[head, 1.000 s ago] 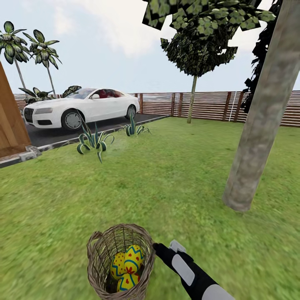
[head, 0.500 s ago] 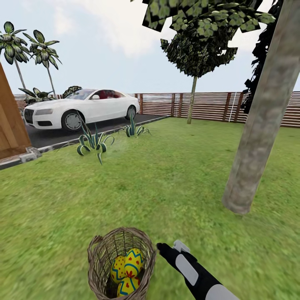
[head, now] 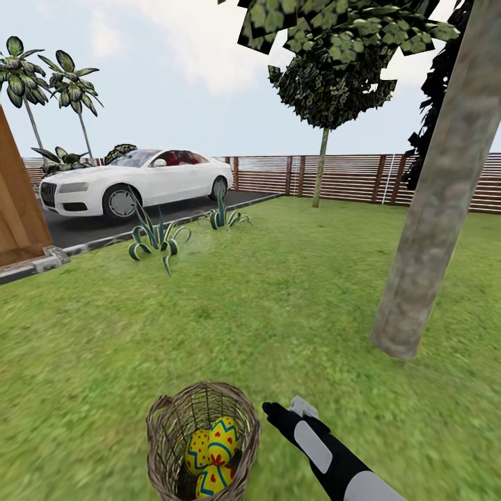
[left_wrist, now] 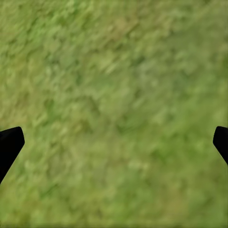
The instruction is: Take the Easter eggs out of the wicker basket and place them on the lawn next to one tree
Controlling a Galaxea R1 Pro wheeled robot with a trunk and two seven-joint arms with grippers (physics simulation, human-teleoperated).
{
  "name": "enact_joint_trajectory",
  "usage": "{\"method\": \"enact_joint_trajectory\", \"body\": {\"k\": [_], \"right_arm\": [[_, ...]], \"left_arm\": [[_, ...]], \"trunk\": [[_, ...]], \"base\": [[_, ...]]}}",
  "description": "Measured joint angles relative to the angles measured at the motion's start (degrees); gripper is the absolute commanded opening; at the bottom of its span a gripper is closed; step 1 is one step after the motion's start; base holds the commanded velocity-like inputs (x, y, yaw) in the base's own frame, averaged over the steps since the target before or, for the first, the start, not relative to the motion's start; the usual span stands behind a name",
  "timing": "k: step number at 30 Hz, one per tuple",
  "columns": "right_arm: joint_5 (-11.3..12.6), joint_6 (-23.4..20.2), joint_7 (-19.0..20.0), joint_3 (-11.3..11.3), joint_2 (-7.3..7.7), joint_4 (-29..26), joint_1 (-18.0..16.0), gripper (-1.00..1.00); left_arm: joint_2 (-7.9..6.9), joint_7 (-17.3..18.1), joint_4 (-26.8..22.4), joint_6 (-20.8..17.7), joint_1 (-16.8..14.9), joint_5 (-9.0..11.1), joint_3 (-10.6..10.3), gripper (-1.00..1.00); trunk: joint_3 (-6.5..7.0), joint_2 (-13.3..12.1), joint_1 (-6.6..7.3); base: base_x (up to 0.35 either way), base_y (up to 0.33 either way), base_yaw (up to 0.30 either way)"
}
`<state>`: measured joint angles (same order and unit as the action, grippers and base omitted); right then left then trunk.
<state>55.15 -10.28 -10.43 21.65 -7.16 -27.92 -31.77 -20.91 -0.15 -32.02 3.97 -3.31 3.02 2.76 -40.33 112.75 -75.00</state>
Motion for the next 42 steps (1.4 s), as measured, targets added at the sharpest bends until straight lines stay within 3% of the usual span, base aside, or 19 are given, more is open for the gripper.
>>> {"method": "enact_joint_trajectory", "body": {"k": [12,21,22,23,42], "right_arm": [[0.0,0.0,0.0,0.0,0.0,0.0,0.0,1.0],[-1.43,0.57,0.75,0.87,2.59,-0.4,2.59,1.0],[-1.47,0.57,0.78,0.88,3.05,-0.41,6.12,1.0],[-1.47,0.59,0.81,0.91,3.16,-0.4,7.35,1.0],[-1.67,0.71,0.87,1.1,3.25,-0.45,7.63,1.0]], "left_arm": [[0.0,0.0,0.0,0.0,0.0,0.0,0.0,1.0],[2.59,0.14,2.56,0.18,0.49,-0.36,0.07,1.0],[3.09,0.16,3.08,0.19,0.49,-0.37,0.06,1.0],[3.18,0.18,3.17,0.21,0.51,-0.35,0.07,1.0],[3.33,0.23,3.34,0.26,0.51,-0.34,0.11,1.0]], "trunk": [[0.0,0.0,0.0],[1.61,-3.6,1.97],[1.78,-3.99,2.19],[1.96,-4.4,2.41],[5.38,-12.02,6.58]], "base": [[0.0,0.0,0.0],[0.0,0.0,0.0],[0.0,0.0,0.0],[0.0,0.0,0.0],[0.0,0.0,0.0]]}}
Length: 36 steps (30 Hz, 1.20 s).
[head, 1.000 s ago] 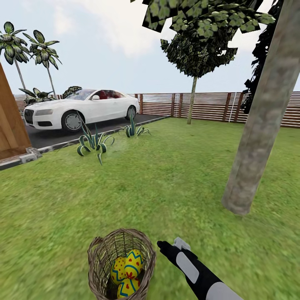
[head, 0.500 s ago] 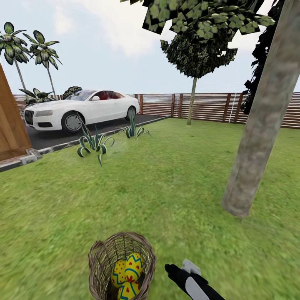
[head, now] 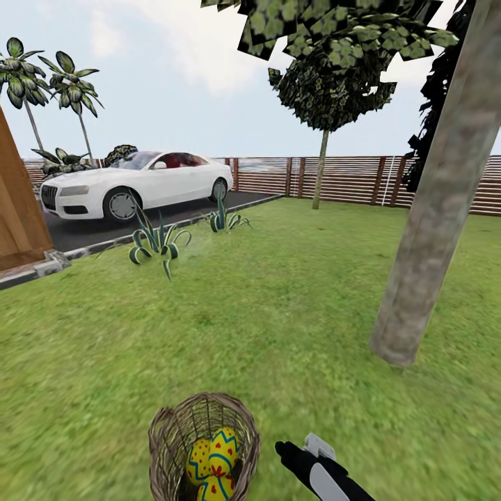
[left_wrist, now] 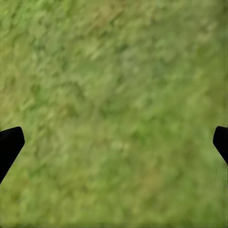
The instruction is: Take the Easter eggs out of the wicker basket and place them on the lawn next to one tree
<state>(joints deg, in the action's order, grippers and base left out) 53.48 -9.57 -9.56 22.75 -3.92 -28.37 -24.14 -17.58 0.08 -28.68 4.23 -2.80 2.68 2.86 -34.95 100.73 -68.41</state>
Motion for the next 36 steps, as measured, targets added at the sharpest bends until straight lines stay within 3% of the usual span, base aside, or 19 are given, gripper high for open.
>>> {"method": "enact_joint_trajectory", "body": {"k": [36], "right_arm": [[0.0,0.18,0.1,0.04,-0.09,0.02,0.0,1.0]], "left_arm": [[0.0,-0.15,0.07,0.0,-0.01,-0.05,0.01,1.0]], "trunk": [[6.46,-14.44,7.91]], "base": [[0.0,0.0,0.0]]}}
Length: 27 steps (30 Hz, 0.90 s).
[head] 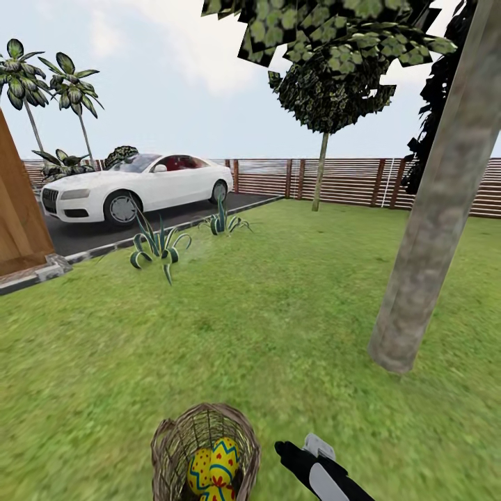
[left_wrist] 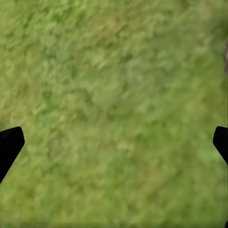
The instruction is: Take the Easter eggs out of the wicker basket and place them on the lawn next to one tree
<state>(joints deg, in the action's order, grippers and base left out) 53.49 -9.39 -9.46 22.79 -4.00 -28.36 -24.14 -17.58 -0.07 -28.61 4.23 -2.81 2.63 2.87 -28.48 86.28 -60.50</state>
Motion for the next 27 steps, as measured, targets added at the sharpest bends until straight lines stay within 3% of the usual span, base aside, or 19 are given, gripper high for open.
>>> {"method": "enact_joint_trajectory", "body": {"k": [16,27], "right_arm": [[-0.09,0.0,-0.02,-0.07,0.13,0.08,0.01,1.0],[-0.18,0.16,-0.01,-0.09,0.25,0.09,0.22,1.0]], "left_arm": [[0.0,-0.01,0.1,0.12,0.0,-0.13,-0.04,1.0],[0.0,-0.01,6.47,0.73,-0.04,-0.01,-0.07,1.0]], "trunk": [[2.87,-6.42,3.52],[4.85,-10.83,5.93]], "base": [[0.0,0.0,0.0],[0.0,0.0,0.0]]}}
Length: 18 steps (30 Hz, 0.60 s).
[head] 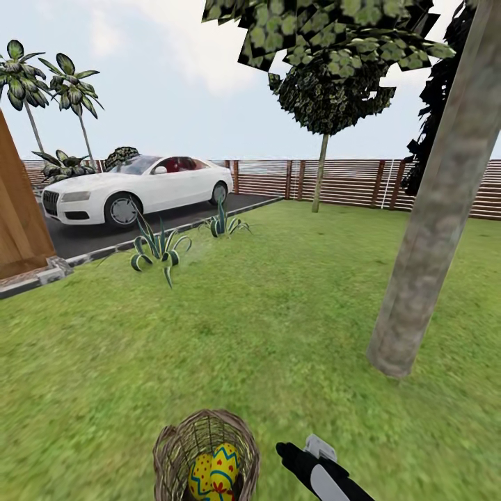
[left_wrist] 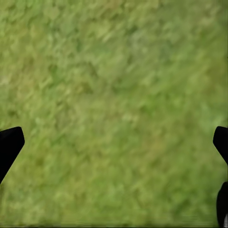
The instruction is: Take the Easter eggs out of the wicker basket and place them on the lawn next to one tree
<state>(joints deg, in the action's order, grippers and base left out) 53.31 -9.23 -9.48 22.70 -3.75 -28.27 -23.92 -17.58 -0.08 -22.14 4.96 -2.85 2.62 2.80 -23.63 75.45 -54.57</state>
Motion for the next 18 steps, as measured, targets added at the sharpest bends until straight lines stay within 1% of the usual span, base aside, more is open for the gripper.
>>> {"method": "enact_joint_trajectory", "body": {"k": [6,9,12,18], "right_arm": [[0.0,0.07,-0.04,0.0,0.21,0.0,0.15,1.0],[-0.5,0.09,-0.1,0.0,0.26,0.0,0.18,1.0],[-1.6,0.16,-0.19,-0.07,0.26,-0.01,0.21,1.0],[-2.49,0.26,-0.18,-0.16,0.28,0.04,0.23,1.0]], "left_arm": [[0.0,0.0,0.66,0.32,-0.02,0.01,0.0,1.0],[0.0,0.0,0.75,0.62,-0.02,0.01,-0.01,1.0],[0.0,0.0,0.81,0.81,-0.03,0.01,-0.01,1.0],[0.0,0.0,0.85,0.94,-0.04,0.01,-0.02,1.0]], "trunk": [[1.12,-2.41,1.32],[1.78,-3.61,1.98],[2.49,-4.82,2.64],[3.95,-7.22,3.96]], "base": [[0.0,0.0,0.0],[0.0,0.0,-0.042],[0.0,0.0,-0.135],[0.0,0.0,-0.194]]}}
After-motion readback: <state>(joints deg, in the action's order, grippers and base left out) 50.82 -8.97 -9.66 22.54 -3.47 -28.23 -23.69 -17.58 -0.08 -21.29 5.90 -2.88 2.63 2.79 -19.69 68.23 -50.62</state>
